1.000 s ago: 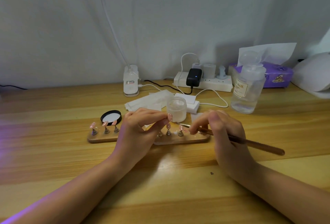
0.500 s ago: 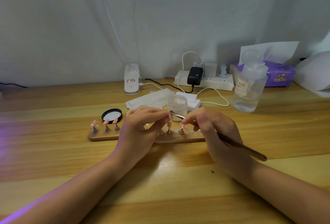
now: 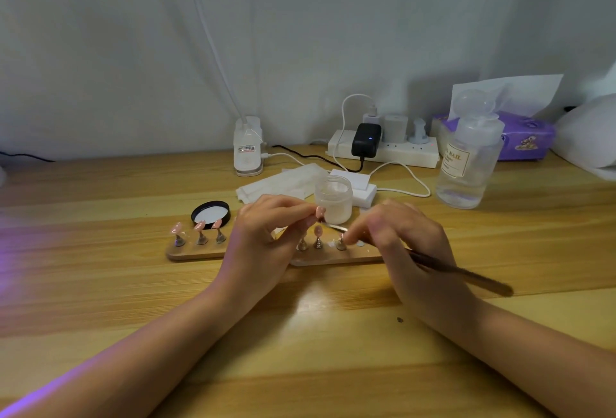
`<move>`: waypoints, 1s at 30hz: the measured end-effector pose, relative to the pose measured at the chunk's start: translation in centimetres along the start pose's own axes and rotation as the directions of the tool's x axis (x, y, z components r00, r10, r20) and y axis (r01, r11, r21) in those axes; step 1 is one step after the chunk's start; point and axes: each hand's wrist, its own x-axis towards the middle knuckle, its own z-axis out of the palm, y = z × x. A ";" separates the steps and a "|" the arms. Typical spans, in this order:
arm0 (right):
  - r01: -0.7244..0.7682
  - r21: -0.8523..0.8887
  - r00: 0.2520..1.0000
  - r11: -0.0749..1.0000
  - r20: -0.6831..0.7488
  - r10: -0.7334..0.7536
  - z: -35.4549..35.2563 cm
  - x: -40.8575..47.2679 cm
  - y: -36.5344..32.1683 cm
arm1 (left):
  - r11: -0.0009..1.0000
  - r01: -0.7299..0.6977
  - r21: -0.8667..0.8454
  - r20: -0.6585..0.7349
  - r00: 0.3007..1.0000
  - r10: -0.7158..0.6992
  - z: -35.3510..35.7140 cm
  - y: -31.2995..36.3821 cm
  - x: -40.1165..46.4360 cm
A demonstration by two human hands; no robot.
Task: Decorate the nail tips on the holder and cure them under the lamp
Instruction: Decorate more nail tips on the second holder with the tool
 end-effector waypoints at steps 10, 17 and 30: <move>0.011 -0.028 1.000 1.000 0.000 -0.011 0.1 0.0 0.0 | 1.000 -0.027 0.013 -0.002 1.000 0.027 0.0 0.2 0.1; 0.008 -0.053 1.000 0.999 -0.025 -0.010 0.0 0.3 -0.2 | 0.999 -0.046 0.028 -0.026 0.999 0.047 0.0 0.4 0.2; 0.037 -0.086 0.999 0.996 0.004 -0.037 0.1 0.2 0.0 | 1.000 0.003 0.029 -0.035 0.999 -0.002 -0.1 0.9 0.1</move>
